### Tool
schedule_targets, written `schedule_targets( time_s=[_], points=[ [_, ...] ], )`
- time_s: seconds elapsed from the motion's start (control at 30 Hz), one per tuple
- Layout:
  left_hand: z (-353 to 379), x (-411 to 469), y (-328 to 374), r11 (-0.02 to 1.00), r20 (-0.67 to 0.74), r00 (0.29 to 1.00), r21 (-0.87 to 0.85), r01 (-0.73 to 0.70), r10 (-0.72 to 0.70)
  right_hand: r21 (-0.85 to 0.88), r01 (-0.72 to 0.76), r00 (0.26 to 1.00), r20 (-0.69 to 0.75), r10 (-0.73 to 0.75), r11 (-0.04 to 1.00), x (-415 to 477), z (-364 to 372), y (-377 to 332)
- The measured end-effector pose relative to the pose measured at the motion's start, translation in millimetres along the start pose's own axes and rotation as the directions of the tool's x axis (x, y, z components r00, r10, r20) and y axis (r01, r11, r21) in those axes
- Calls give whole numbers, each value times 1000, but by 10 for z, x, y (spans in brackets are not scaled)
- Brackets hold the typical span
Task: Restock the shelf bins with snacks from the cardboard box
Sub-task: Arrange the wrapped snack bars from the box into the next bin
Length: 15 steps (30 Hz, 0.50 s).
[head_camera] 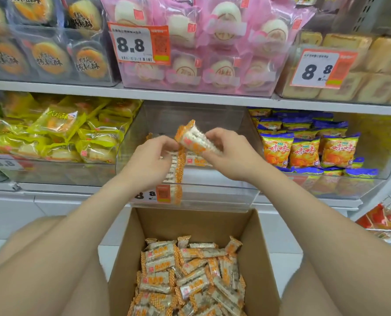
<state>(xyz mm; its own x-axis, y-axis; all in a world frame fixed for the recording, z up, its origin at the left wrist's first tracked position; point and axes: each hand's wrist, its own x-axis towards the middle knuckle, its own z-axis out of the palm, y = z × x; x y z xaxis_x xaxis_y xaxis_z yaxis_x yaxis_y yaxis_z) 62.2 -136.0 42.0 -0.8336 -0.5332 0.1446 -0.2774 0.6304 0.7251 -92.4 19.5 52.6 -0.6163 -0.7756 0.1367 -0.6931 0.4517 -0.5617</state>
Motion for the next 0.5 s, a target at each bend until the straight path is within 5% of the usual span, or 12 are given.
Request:
schedule_targets(
  time_s=[0.1,0.2,0.5],
  points=[
    [-28,85,-26,965,246,964,261,29,-96,-327,-66,984,137,116,943,188,166,134],
    [6,156,-3,946,435,889,325,-8,-142,-472,-132,961,154,230,872,270,365,232],
    [157,226,-210,899,360,917,437,-4,-171,-313,-338,938,-36,345,887,479,668,288]
  ],
)
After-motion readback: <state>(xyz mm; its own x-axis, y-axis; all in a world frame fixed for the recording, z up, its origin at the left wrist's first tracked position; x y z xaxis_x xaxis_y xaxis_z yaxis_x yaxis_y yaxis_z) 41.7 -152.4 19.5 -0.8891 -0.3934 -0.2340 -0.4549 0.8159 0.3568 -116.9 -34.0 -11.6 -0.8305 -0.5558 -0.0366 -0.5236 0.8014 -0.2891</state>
